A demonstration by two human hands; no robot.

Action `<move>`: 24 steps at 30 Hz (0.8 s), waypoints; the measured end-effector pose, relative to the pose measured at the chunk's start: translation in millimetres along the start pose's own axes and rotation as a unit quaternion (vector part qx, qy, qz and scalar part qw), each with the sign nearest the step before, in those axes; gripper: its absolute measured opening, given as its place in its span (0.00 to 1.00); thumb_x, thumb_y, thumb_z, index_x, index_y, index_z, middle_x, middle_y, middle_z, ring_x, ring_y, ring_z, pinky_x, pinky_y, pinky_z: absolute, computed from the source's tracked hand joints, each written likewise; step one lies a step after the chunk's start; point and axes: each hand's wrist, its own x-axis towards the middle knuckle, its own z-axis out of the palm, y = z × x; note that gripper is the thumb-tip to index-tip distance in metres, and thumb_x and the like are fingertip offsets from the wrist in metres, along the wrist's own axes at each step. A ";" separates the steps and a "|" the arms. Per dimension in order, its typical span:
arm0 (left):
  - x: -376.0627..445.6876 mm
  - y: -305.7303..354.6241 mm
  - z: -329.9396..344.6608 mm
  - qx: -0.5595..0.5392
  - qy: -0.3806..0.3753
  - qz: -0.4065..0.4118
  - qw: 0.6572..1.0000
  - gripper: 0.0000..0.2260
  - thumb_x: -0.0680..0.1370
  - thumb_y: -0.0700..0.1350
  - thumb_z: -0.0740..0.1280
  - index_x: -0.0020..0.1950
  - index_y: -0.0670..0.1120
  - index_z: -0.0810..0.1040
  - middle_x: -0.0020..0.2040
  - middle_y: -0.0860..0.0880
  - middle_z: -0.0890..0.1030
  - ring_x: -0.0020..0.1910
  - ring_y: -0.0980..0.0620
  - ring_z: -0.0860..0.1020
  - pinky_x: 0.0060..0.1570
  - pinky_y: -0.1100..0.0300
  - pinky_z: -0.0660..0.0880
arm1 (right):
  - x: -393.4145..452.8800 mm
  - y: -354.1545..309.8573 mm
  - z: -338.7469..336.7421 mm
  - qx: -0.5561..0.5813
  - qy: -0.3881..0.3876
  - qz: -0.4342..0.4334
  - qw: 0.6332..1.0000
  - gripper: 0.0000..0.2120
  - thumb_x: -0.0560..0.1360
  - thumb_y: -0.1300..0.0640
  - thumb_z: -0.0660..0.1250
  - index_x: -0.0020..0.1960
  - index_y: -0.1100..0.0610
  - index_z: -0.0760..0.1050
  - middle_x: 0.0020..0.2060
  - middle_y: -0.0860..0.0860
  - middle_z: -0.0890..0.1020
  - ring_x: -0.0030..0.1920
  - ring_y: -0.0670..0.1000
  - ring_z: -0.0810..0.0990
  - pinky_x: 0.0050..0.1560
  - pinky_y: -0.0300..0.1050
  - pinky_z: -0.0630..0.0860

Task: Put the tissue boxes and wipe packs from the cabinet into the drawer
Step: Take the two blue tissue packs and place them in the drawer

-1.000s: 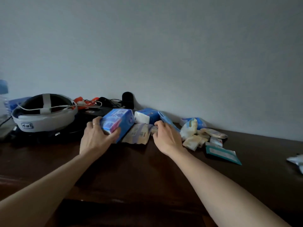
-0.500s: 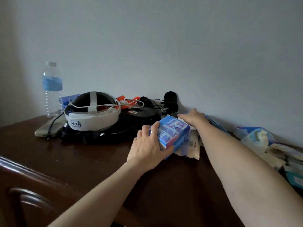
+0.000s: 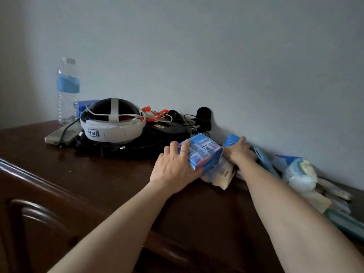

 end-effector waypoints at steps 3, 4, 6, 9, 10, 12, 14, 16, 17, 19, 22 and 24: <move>-4.7 4.3 -4.5 0.021 0.003 0.003 1.000 0.43 0.74 0.71 0.62 0.81 0.50 0.55 0.69 0.43 0.68 0.63 0.42 0.72 0.59 0.50 0.73 | -22.0 26.6 -20.4 0.014 0.047 -0.039 0.998 0.43 0.71 0.33 0.67 0.77 0.51 0.54 0.72 0.58 0.68 0.66 0.65 0.75 0.55 0.55 0.71; -5.5 4.1 -5.9 0.025 0.007 0.002 1.000 0.43 0.74 0.71 0.62 0.81 0.49 0.55 0.69 0.43 0.68 0.63 0.42 0.72 0.58 0.50 0.74 | -30.0 34.2 -29.7 0.022 0.073 -0.056 0.996 0.42 0.72 0.34 0.66 0.78 0.49 0.53 0.75 0.56 0.66 0.66 0.66 0.74 0.58 0.57 0.71; -6.0 3.1 -8.9 0.041 0.029 0.003 0.999 0.43 0.73 0.70 0.63 0.81 0.49 0.57 0.68 0.43 0.69 0.61 0.42 0.72 0.54 0.50 0.76 | -46.8 45.3 -52.3 0.049 0.115 -0.093 0.988 0.41 0.73 0.36 0.65 0.79 0.46 0.50 0.77 0.53 0.62 0.66 0.67 0.73 0.59 0.59 0.71; -7.6 3.8 -12.7 0.040 0.040 0.001 0.998 0.43 0.72 0.70 0.66 0.80 0.49 0.59 0.67 0.44 0.69 0.60 0.43 0.72 0.49 0.50 0.78 | -73.2 55.6 -90.7 0.108 0.151 -0.117 0.976 0.40 0.73 0.36 0.64 0.79 0.43 0.51 0.78 0.50 0.61 0.65 0.66 0.74 0.60 0.60 0.71; -8.9 4.5 -12.9 0.029 0.037 0.001 0.999 0.43 0.71 0.70 0.66 0.79 0.50 0.60 0.66 0.44 0.70 0.60 0.43 0.72 0.48 0.50 0.78 | -83.7 60.2 -101.6 0.117 0.149 -0.128 0.973 0.40 0.72 0.35 0.64 0.79 0.42 0.52 0.77 0.49 0.62 0.65 0.65 0.74 0.60 0.59 0.71; -13.1 5.3 -15.1 -0.005 0.027 0.004 1.000 0.43 0.69 0.71 0.67 0.78 0.52 0.61 0.65 0.45 0.70 0.60 0.43 0.72 0.47 0.50 0.78 | -106.6 70.4 -116.3 0.123 0.130 -0.149 0.972 0.39 0.70 0.34 0.62 0.77 0.40 0.53 0.76 0.48 0.63 0.65 0.62 0.75 0.60 0.57 0.71; -21.2 8.9 -20.7 -0.032 0.017 0.011 0.999 0.43 0.67 0.72 0.67 0.77 0.53 0.62 0.63 0.47 0.71 0.60 0.44 0.74 0.46 0.51 0.77 | -127.8 83.9 -122.5 0.135 0.118 -0.153 0.972 0.37 0.70 0.34 0.61 0.76 0.39 0.55 0.75 0.47 0.65 0.65 0.59 0.75 0.57 0.54 0.70; -33.1 15.2 -28.7 -0.060 0.004 0.005 0.998 0.43 0.66 0.72 0.67 0.76 0.54 0.63 0.62 0.47 0.71 0.60 0.44 0.74 0.46 0.52 0.76 | -149.3 96.3 -123.4 0.173 0.104 -0.140 0.969 0.36 0.70 0.35 0.60 0.77 0.40 0.56 0.74 0.48 0.67 0.65 0.56 0.75 0.55 0.51 0.69; -39.1 19.7 -34.0 -0.082 0.002 -0.006 0.997 0.42 0.66 0.73 0.66 0.75 0.54 0.64 0.61 0.48 0.71 0.60 0.45 0.75 0.46 0.52 0.76 | -161.3 100.4 -123.5 0.214 0.091 -0.131 0.964 0.36 0.70 0.36 0.60 0.77 0.41 0.58 0.72 0.48 0.69 0.64 0.54 0.75 0.56 0.51 0.70; -52.5 31.9 -49.7 -0.150 0.002 -0.038 0.988 0.40 0.66 0.73 0.64 0.74 0.56 0.65 0.59 0.50 0.71 0.58 0.47 0.76 0.47 0.53 0.75 | -189.1 106.3 -124.1 0.331 0.062 -0.115 0.935 0.35 0.70 0.39 0.61 0.77 0.44 0.62 0.67 0.49 0.75 0.60 0.49 0.78 0.57 0.48 0.73; -83.0 53.7 -77.8 -0.291 0.019 -0.095 0.952 0.35 0.68 0.72 0.64 0.71 0.59 0.67 0.57 0.55 0.71 0.51 0.54 0.76 0.48 0.56 0.71 | -240.9 115.8 -127.5 0.511 0.008 -0.083 0.855 0.27 0.72 0.43 0.64 0.70 0.45 0.71 0.60 0.49 0.82 0.52 0.44 0.82 0.52 0.44 0.77; -115.1 66.8 -96.0 -0.424 0.019 -0.118 0.898 0.33 0.69 0.71 0.67 0.69 0.57 0.70 0.57 0.56 0.76 0.48 0.59 0.79 0.48 0.58 0.74 | -282.0 129.5 -123.8 0.612 -0.037 -0.066 0.787 0.25 0.69 0.41 0.65 0.65 0.46 0.77 0.58 0.48 0.85 0.53 0.46 0.84 0.52 0.49 0.80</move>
